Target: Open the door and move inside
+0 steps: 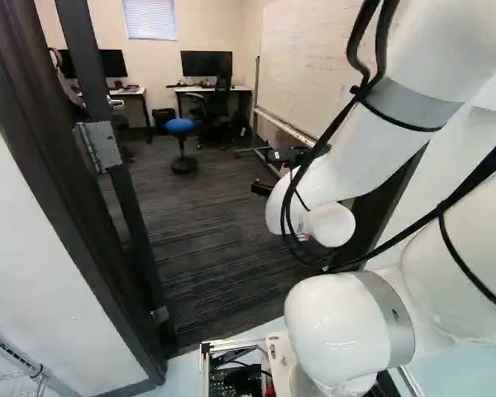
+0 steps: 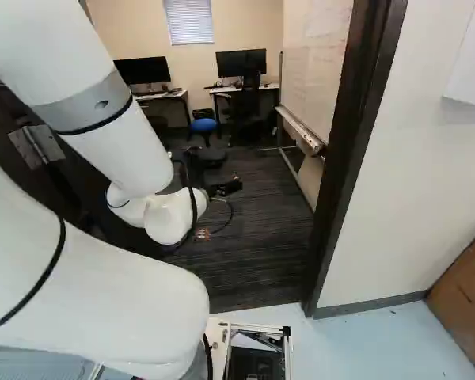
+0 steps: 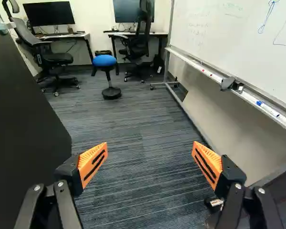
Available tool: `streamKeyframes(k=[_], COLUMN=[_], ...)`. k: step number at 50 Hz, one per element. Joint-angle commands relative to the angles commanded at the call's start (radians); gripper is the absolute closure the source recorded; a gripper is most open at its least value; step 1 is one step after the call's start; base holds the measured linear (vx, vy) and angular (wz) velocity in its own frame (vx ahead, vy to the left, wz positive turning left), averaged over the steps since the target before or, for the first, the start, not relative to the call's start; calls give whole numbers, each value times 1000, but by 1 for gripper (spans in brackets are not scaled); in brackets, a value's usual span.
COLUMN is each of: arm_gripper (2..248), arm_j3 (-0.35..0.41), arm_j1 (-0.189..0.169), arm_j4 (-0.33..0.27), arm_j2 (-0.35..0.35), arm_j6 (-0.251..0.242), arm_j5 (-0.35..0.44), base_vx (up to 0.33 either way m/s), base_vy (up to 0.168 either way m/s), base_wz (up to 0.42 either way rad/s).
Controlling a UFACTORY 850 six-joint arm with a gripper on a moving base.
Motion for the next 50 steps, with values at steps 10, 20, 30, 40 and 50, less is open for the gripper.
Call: streamKeyframes(k=[10,20,30,40,50], arm_gripper=[3,3,3,3,3], arm_j3=[0,0,0,0,0], arm_j1=[0,0,0,0,0], arm_j4=[0,0,0,0,0], arm_j2=[0,0,0,0,0], arm_j6=[0,0,0,0,0], arm_j5=[0,0,0,0,0], base_vx=[53,82,105,128,140], base_vy=[-3,-2,0,0,-1], base_wz=[-6,-6,-8,-10,-9])
